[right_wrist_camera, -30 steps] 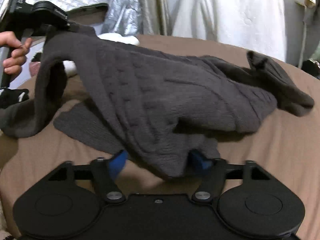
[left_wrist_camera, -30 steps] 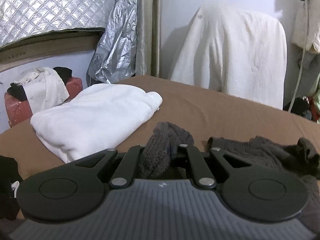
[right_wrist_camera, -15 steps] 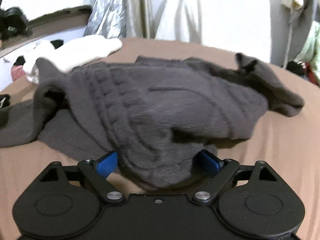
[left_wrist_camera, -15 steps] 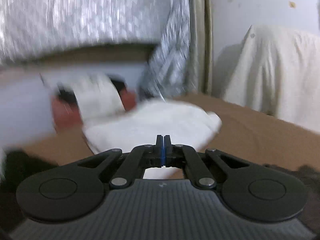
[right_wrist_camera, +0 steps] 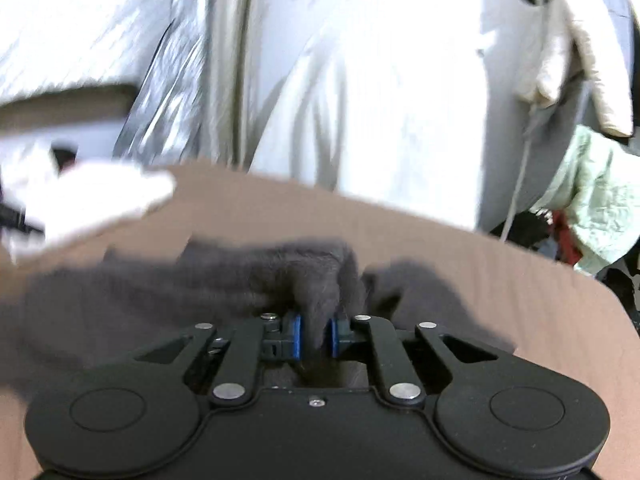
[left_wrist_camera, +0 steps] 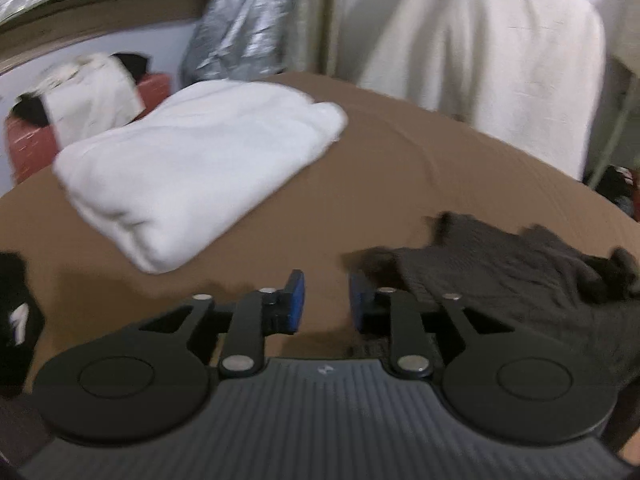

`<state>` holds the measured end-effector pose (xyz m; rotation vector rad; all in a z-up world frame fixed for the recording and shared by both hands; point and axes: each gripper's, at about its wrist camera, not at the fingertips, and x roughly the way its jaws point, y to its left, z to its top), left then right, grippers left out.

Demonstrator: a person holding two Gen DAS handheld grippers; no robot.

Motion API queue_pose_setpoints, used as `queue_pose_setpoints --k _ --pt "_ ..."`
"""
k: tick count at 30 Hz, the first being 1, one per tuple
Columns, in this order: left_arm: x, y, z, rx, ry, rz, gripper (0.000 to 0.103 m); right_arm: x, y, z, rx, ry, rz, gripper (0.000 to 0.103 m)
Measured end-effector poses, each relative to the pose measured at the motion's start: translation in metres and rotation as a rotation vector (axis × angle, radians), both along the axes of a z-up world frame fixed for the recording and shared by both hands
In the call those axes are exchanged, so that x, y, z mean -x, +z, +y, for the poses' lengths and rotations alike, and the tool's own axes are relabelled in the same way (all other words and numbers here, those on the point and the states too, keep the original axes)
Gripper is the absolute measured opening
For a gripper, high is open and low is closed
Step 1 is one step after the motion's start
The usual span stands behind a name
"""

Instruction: Fold clothes

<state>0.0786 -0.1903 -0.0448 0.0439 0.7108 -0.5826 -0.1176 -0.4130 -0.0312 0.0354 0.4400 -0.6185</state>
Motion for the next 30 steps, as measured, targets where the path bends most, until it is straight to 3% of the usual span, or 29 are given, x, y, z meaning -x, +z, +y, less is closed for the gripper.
queue_pose_setpoints --k 5,7,11,13,15,18,20,22,23,25,30 --pt "0.022 -0.001 -0.019 0.045 -0.218 0.046 0.05 -0.007 0.002 -0.002 0.068 0.025 0.054 0.012" --pt "0.036 -0.002 -0.029 0.042 -0.32 0.043 0.062 -0.007 0.004 -0.001 0.079 0.037 0.066 0.012" --pt "0.062 -0.007 -0.048 0.038 -0.524 0.026 0.074 -0.014 0.013 -0.005 0.096 0.055 0.068 0.012" --pt "0.076 -0.014 -0.059 -0.007 -0.611 -0.002 0.084 -0.017 0.018 -0.008 0.085 0.058 0.057 0.012" --pt "0.088 -0.027 -0.071 -0.075 -0.645 -0.033 0.086 -0.019 0.021 -0.012 0.061 0.057 0.044 0.012" --pt "0.088 -0.051 -0.088 -0.18 -0.599 -0.049 0.086 -0.021 0.016 -0.019 0.028 0.065 0.036 0.012" --pt "0.082 -0.062 -0.096 -0.222 -0.529 -0.067 0.076 -0.019 0.012 -0.026 -0.022 0.075 0.02 0.012" --pt "0.073 -0.064 -0.097 -0.228 -0.476 -0.056 0.024 -0.016 0.008 -0.034 -0.1 0.098 -0.003 0.012" --pt "0.068 -0.062 -0.096 -0.211 -0.468 -0.036 0.014 -0.014 0.006 -0.035 -0.132 0.114 -0.016 0.012" --pt "0.065 -0.057 -0.093 -0.189 -0.443 -0.04 0.011 -0.011 0.002 -0.037 -0.179 0.141 -0.032 0.013" --pt "0.074 -0.04 -0.086 -0.208 -0.363 -0.183 0.011 -0.006 -0.008 -0.031 -0.203 0.156 -0.014 0.022"
